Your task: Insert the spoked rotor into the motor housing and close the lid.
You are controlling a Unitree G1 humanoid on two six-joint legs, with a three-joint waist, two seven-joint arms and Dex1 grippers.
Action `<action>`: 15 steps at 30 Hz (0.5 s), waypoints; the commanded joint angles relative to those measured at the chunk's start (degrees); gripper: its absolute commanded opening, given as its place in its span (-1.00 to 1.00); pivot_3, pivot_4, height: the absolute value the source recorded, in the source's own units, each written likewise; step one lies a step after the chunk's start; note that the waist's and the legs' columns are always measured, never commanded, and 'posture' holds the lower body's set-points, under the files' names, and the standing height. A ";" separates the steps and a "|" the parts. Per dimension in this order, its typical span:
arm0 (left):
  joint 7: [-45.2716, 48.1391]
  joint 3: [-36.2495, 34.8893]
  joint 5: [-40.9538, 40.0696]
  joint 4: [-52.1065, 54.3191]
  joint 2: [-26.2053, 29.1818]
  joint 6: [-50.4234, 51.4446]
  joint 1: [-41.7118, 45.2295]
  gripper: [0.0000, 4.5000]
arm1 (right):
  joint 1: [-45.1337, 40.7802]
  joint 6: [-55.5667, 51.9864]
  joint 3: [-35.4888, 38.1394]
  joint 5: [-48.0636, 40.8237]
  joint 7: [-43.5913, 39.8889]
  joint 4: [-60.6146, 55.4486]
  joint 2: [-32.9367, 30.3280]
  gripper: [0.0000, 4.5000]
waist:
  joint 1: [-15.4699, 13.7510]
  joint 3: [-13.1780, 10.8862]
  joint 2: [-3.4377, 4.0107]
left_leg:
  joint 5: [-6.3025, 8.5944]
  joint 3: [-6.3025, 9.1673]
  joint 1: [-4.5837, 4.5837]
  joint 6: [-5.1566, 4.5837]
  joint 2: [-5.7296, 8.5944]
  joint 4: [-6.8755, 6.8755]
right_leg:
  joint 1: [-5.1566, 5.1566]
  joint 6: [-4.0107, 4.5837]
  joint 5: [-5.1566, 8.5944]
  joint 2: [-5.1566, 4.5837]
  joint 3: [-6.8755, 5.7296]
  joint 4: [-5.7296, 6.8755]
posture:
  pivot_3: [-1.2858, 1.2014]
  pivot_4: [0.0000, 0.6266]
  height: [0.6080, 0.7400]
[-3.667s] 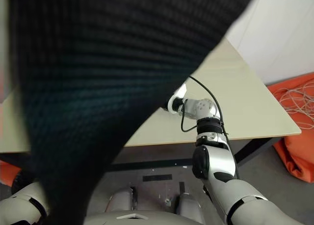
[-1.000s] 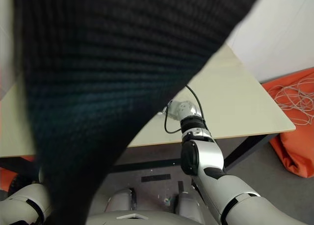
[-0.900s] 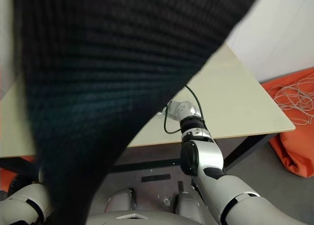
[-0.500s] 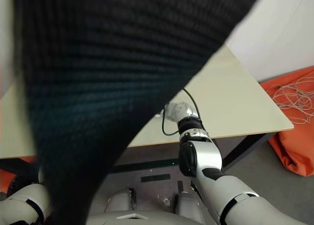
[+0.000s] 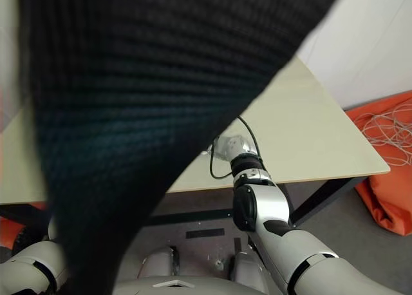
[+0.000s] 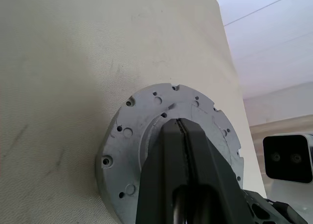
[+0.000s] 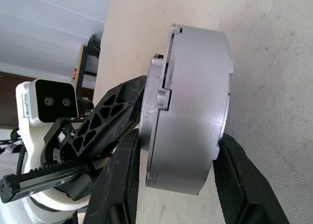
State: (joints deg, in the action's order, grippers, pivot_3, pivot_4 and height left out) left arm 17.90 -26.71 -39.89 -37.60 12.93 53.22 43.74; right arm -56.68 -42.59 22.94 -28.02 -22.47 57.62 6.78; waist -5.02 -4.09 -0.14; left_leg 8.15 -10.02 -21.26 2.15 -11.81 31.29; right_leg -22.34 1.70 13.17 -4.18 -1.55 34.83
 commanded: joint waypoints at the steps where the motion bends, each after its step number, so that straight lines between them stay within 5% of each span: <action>1: -0.87 1.47 1.47 -1.27 -0.71 0.80 -0.57 -1.00 | -3.42 0.47 0.41 -2.47 -1.71 -1.21 1.60 -0.10 | -0.08 0.00 0.00 | 0.00 0.00 -0.01 0.00 0.00 0.00 | -0.01 0.00 0.00 0.00 0.00 0.00 | 0.03 -1.00 1.00; 15: -0.27 1.20 1.76 -1.17 -0.54 0.39 -0.26 -1.00 | -3.91 2.75 2.79 -2.29 0.48 0.90 0.35 -0.12 | -0.60 0.00 0.00 | 0.00 0.00 -0.07 0.00 0.01 0.01 | -0.02 0.00 0.00 -0.01 -0.02 -0.01 | 0.03 -1.00 1.00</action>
State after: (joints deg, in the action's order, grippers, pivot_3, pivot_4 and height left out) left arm 17.92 -26.71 -38.97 -37.73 12.92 52.83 43.74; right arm -57.78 -40.88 25.08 -28.30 -21.69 59.03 6.52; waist -5.62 -4.09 -0.14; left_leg 8.15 -10.02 -21.33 2.16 -11.79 31.31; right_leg -22.35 1.69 13.17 -4.19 -1.58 34.82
